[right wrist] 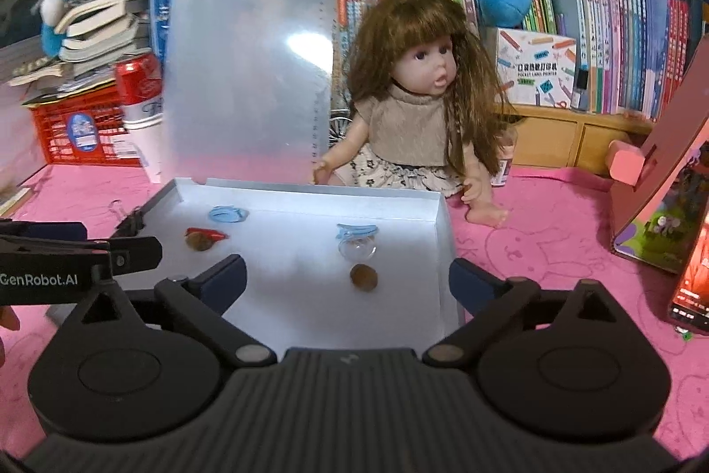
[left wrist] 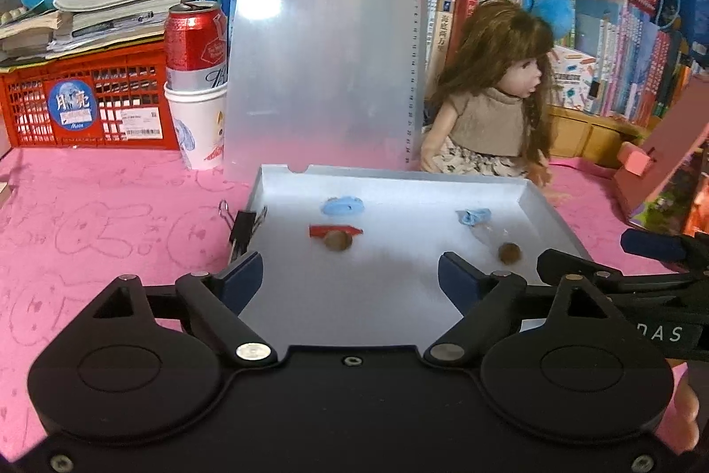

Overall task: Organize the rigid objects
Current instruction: 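Withdraw both tools from the box toward the black items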

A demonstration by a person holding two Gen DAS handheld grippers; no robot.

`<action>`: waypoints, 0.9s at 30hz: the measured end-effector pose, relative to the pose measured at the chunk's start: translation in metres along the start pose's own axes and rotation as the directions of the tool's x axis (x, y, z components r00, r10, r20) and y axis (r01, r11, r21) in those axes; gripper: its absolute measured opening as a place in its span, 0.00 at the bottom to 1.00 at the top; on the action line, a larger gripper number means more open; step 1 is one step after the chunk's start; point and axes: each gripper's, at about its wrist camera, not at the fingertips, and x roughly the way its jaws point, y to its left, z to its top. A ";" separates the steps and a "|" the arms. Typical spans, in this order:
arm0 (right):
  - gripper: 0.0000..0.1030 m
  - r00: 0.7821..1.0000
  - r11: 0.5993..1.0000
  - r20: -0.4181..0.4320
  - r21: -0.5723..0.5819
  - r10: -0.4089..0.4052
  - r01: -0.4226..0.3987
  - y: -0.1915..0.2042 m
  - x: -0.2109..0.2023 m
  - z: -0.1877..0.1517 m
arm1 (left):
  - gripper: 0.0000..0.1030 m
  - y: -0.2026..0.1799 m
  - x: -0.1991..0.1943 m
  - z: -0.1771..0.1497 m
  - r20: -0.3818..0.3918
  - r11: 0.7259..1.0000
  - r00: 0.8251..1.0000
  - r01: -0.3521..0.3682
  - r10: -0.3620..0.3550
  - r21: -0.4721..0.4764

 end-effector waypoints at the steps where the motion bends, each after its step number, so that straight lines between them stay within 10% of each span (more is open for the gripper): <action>1: 1.00 1.000 1.000 0.007 -0.006 0.005 -0.004 0.001 -0.005 -0.001 | 0.84 0.001 -0.005 -0.002 -0.001 1.000 1.000 0.011 -0.011 -0.006; 27: 1.00 0.987 0.990 0.111 -0.096 0.116 -0.106 0.015 -0.107 -0.063 | 0.85 0.002 -0.105 -0.088 0.024 0.999 0.999 0.020 -0.021 0.048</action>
